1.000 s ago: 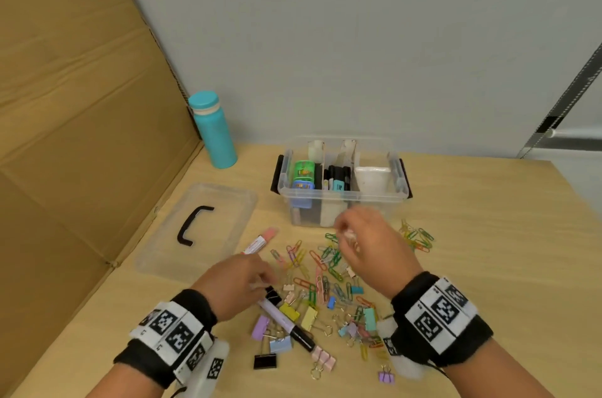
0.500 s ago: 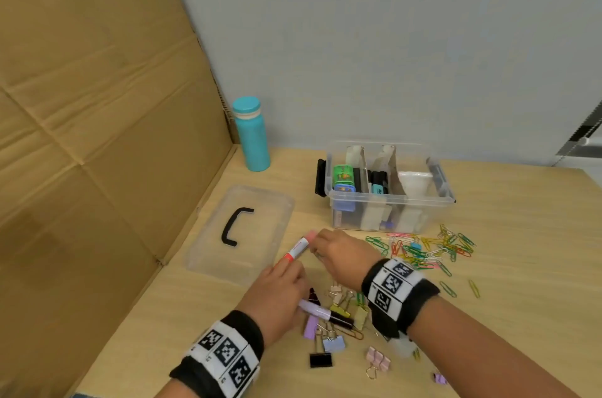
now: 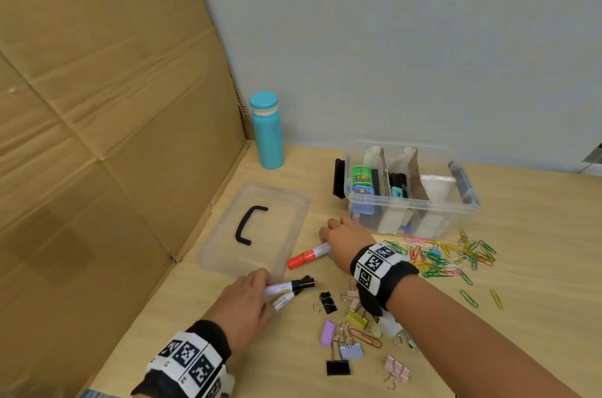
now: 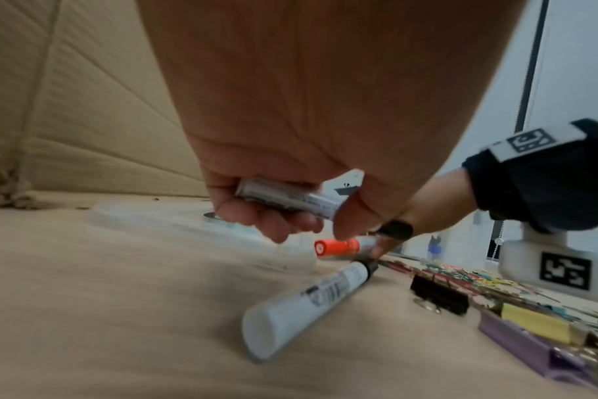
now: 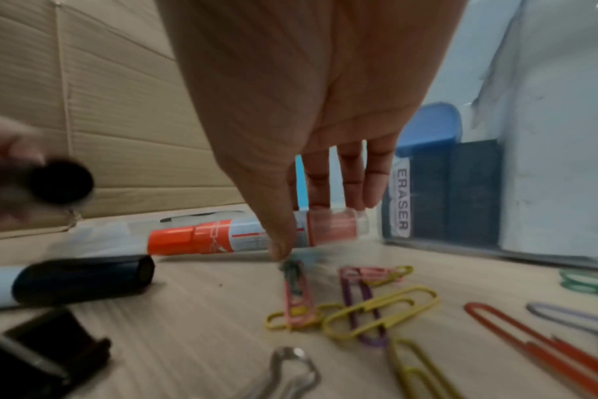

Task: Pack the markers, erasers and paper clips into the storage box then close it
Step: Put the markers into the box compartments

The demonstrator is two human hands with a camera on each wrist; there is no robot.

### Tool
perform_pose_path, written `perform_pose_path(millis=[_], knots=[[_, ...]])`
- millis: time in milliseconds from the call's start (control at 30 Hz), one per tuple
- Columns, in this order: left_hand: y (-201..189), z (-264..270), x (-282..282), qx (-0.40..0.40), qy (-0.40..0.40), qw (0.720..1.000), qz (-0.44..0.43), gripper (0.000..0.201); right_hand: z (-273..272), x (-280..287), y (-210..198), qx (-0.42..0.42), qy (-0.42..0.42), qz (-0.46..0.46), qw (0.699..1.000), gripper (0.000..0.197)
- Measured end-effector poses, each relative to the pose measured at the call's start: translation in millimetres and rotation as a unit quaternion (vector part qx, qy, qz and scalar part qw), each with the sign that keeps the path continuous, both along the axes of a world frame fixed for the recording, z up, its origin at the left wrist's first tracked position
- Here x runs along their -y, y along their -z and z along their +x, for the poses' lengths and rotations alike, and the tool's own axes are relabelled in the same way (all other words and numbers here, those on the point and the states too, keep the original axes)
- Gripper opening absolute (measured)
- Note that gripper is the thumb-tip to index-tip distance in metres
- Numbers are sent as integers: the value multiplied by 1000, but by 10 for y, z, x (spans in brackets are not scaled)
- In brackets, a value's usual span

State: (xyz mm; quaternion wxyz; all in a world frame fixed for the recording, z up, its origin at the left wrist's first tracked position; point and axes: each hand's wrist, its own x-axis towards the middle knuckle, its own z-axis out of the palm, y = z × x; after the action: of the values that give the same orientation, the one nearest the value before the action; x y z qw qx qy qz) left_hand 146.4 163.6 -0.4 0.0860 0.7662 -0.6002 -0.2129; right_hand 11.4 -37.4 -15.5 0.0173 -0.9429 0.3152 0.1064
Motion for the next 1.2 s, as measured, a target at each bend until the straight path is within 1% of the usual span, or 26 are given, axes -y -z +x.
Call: perform_pose_path(millis=[33,100,200,267,333,400,467,533,600,633,667,700,733,800,867,1033,1100,1133,1200], knots=[[30,-10,17,8,4,1000,9,22,-37,-5,-34,11,6,4,1000,27],[72,-28,64,48,15,998,35,27,-129,-25,-166,40,18,26,999,24],[122,-69,163,120,39,990,63,29,-315,-58,-455,83,32,71,993,24],[141,-103,237,135,44,987,75,29,-477,-70,-641,125,45,99,986,24],[126,-132,308,125,42,988,79,29,-650,-76,-827,178,62,151,970,21],[63,-146,393,88,30,994,61,26,-823,-54,-1028,236,79,202,947,15],[-37,-144,491,39,13,999,27,22,-988,11,-1224,309,92,210,923,8],[-156,-146,598,-4,0,1000,-15,16,-1128,123,-1379,415,106,186,885,5],[-268,-156,720,-21,-4,998,-60,11,-1238,290,-1452,526,130,136,829,5],[-313,-164,787,-22,-4,996,-82,10,-1281,386,-1455,565,144,114,804,6],[-339,-170,852,-23,-5,995,-100,9,-1310,478,-1440,585,158,95,790,7],[-361,-171,917,-25,-9,993,-115,9,-1322,574,-1405,588,170,75,787,9],[-371,-168,980,-29,-13,991,-128,7,-1319,659,-1364,578,178,59,794,11],[-366,-165,1092,-34,-19,988,-147,4,-1279,812,-1270,532,181,48,826,14],[-362,-172,1167,-33,-23,988,-149,4,-1197,944,-1184,478,178,43,859,17],[-339,-200,1229,-37,-24,988,-146,8,-932,1155,-1133,340,206,27,917,25],[-314,-177,1225,-41,-25,988,-146,8,-834,1216,-1131,308,223,38,924,26],[-300,-163,1219,-43,-27,988,-147,8,-791,1248,-1130,305,240,52,920,28],[-282,-149,1202,-45,-28,988,-144,9,-713,1324,-1112,311,286,88,902,34]])
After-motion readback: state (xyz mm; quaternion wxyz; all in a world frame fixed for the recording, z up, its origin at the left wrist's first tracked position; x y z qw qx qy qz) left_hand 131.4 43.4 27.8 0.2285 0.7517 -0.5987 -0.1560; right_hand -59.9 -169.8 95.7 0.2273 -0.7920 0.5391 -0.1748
